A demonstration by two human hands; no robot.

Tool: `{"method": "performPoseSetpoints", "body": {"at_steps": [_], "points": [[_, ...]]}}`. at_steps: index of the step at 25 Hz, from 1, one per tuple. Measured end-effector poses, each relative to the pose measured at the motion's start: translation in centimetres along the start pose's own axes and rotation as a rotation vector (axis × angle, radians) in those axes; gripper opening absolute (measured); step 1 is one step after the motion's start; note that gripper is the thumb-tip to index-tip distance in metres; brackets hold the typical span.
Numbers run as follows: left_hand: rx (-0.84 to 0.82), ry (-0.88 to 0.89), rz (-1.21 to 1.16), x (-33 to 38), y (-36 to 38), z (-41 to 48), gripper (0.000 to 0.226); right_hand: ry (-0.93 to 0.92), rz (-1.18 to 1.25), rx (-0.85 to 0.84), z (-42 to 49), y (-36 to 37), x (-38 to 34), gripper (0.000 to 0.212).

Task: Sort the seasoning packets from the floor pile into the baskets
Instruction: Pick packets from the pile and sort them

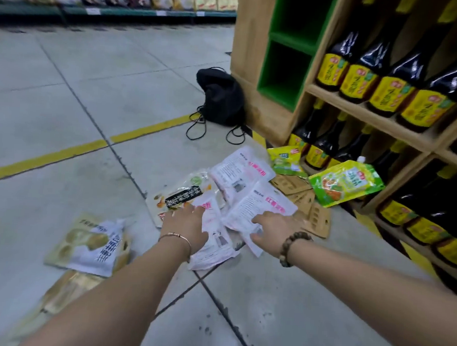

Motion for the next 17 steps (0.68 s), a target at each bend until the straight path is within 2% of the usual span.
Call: {"method": "performPoseSetpoints", "body": {"at_steps": [3, 6, 10, 12, 14, 17], "points": [[0.005, -0.03, -0.051, -2.1, 1.6, -0.3, 0.066, 0.017, 0.121, -0.049, 3.6, 3.9, -2.3, 0.047], [-0.013, -0.064, -0.074, -4.1, 3.6, -0.1, 0.067, 0.128, 0.238, -0.168, 6.5, 8.8, -4.2, 0.042], [-0.06, -0.236, -0.212, -7.0, 5.6, 0.5, 0.066, 0.261, 0.299, -0.18, 8.6, 12.6, -5.2, 0.03], [-0.104, -0.332, -0.293, -8.3, 7.0, 0.3, 0.064, 0.205, 0.203, -0.111, 9.0, 12.8, -6.1, 0.04], [-0.16, -0.379, -0.322, -8.7, 8.3, -0.1, 0.059, 0.196, 0.251, -0.054, 8.7, 13.1, -5.8, 0.045], [-0.2, -0.395, -0.369, -8.8, 9.0, -0.2, 0.056, 0.341, 0.454, -0.168, 7.7, 14.7, -4.1, 0.06]]}}
Point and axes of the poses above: each hand's wrist, its own z-axis towards the middle knuckle, its own y-axis out of the palm, x = y × z, the point moved 9 cm from there along z, towards the middle knuckle, and after that the axes turned 6 degrees about x, right-handed, at the moved point
